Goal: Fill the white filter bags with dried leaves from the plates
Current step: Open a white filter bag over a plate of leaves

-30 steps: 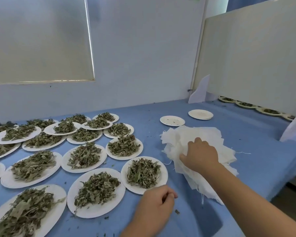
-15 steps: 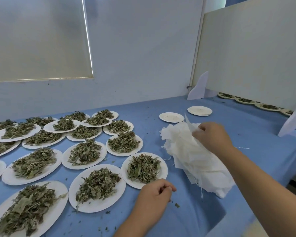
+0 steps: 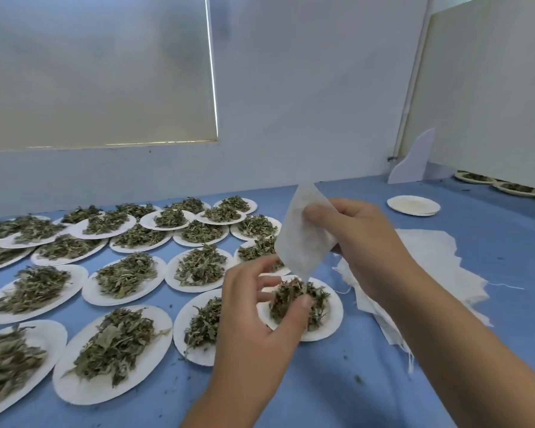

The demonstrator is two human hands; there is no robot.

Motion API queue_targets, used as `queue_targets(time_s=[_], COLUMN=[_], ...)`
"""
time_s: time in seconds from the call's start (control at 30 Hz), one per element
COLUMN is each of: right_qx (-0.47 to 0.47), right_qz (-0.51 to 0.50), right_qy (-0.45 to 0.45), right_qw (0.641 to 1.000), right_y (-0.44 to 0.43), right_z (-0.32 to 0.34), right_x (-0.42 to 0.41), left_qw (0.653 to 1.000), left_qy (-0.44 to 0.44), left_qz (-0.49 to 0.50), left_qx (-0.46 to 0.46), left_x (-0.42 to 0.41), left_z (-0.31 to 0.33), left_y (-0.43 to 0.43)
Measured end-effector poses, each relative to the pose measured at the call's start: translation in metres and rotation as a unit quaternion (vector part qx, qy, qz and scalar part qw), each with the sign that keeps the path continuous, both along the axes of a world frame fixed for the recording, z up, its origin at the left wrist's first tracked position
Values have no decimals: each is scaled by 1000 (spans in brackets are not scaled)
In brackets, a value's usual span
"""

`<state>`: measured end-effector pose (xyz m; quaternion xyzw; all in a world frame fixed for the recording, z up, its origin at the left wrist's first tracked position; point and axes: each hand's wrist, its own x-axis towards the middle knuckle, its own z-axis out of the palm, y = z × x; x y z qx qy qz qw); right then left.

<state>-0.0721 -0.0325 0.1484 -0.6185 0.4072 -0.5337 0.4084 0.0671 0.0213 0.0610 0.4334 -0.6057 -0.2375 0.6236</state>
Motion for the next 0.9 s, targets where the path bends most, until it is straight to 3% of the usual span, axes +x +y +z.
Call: queue_targets(time_s=[0.17, 0.27, 0.37, 0.5, 0.57, 0.6, 0.63, 0.67, 0.73, 0.77, 0.9], right_qx=[8, 48, 56, 45, -47, -133, -224, -297, -356, -364, -399], right_qz=[139, 248, 287, 293, 253, 223, 196, 184, 191, 199, 208], right_qy=[39, 63, 76, 56, 94, 164, 259, 350, 476, 501, 518], right_qw=[990, 966, 953, 953, 962, 952, 919, 869, 781, 759, 728], right_y=[11, 17, 24, 33, 36, 36, 34, 32, 25, 22, 20], right_z=[-4, -13, -33, -64, -82, -93, -105, -116, -136, -142, -148], right_x=[77, 115, 145, 173, 176, 174, 172, 170, 167, 167, 175], left_qw=[990, 981, 962, 938, 914, 904, 897, 892, 887, 886, 893], left_qy=[-93, -63, -60, 200, 276, 298, 313, 320, 322, 321, 325], left_qz=[100, 170, 237, 204, 219, 233, 247, 260, 275, 277, 256], left_qx=[23, 70, 124, 197, 203, 199, 191, 185, 184, 186, 176], left_x=[51, 87, 119, 149, 166, 175, 184, 192, 208, 214, 227], left_z=[16, 18, 13, 7, 3, 1, -1, -2, -4, -4, -2], left_y=[16, 26, 41, 64, 73, 77, 81, 85, 92, 95, 100])
